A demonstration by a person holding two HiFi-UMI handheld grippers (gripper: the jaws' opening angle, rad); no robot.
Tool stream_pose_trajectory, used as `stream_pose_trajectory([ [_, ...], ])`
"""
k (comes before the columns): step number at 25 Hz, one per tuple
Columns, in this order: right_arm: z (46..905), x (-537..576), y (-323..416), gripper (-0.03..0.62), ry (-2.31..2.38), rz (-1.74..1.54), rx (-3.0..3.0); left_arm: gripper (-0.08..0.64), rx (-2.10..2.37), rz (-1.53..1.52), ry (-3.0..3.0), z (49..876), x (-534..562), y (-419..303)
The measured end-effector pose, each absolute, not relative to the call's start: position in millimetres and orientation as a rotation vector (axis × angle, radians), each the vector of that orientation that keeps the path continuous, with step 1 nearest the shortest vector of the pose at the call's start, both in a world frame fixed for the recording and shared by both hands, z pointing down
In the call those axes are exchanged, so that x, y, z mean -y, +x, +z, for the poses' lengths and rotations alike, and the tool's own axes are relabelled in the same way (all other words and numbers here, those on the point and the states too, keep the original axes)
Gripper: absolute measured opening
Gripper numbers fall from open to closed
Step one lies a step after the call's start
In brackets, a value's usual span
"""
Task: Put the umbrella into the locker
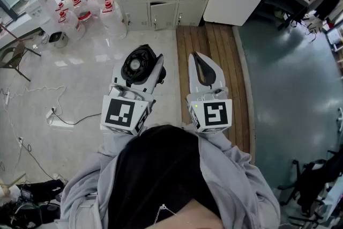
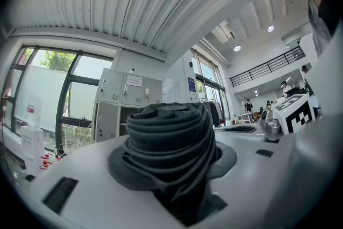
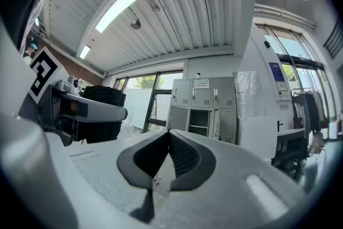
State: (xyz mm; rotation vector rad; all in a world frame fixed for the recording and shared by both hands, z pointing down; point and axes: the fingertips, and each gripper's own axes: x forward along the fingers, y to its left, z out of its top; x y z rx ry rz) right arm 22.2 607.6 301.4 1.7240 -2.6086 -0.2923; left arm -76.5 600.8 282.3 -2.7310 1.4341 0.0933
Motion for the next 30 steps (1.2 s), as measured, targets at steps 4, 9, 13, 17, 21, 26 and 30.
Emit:
stream_pose_trajectory([
  [4, 303, -603, 22, 0.003, 1.719, -0.299, 2.617, 0.198, -1.428, 0.07, -2.73, 285, -597, -72],
  [9, 303, -591, 23, 0.003, 1.703, -0.303, 2.635, 0.198, -1.435, 0.051, -2.726, 289, -586, -67],
  [13, 301, -581, 28, 0.003, 1.698, -0.312, 2.666, 0.198, -1.45, 0.046, -2.72, 293, -574, -61],
  [17, 298, -567, 37, 0.003, 1.675, -0.329, 2.693, 0.198, -1.464, 0.051, -2.712, 293, -560, -52],
  [21, 302, -552, 40, 0.003, 1.654, -0.342, 2.7, 0.198, -1.462, 0.042, -2.711, 294, -551, -47],
  [26, 307, -533, 31, 0.003, 1.634, -0.33, 2.71, 0.198, -1.482, 0.029, -2.707, 299, -531, -55],
  [30, 311, -507, 27, 0.003, 1.655, -0.318, 2.697, 0.198, -1.477, 0.035, -2.723, 304, -504, -62],
])
